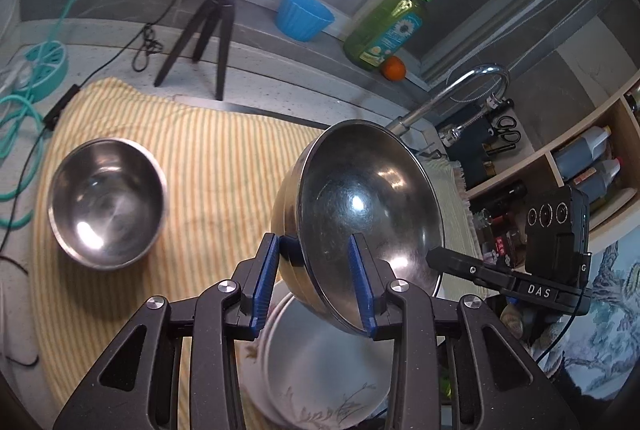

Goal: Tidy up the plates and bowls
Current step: 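Lift the large steel bowl and carry it toward the red-exterior bowl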

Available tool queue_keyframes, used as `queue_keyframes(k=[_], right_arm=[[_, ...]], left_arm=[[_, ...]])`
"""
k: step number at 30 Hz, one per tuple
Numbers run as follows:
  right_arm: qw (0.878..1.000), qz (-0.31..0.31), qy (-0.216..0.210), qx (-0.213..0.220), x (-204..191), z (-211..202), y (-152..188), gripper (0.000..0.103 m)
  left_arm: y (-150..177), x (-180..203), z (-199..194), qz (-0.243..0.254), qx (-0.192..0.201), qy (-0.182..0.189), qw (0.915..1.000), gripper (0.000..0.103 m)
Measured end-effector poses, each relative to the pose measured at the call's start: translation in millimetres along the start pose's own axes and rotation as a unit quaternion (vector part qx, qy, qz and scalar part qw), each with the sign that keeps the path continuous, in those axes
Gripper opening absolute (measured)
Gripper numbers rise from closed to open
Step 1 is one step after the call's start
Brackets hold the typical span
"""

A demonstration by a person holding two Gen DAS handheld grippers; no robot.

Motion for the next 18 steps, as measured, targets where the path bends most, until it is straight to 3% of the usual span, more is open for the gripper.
queue_keyframes(k=[18], right_arm=[[0.994, -0.043, -0.033, -0.094, -75, 69, 74, 0.021]], left_arm=[[34, -89, -67, -0.064, 0.019, -0.045, 0.9967, 0.033]])
Point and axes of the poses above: each gripper's, at about its wrist camera, not at the fingertips, and z roughly the way its jaws point, x to its right, y to its underside, the point moved 8 cm from there along z, roughly the way its jaws point, and after that the axes turned 7 degrees about x, right-handed, at the moved point
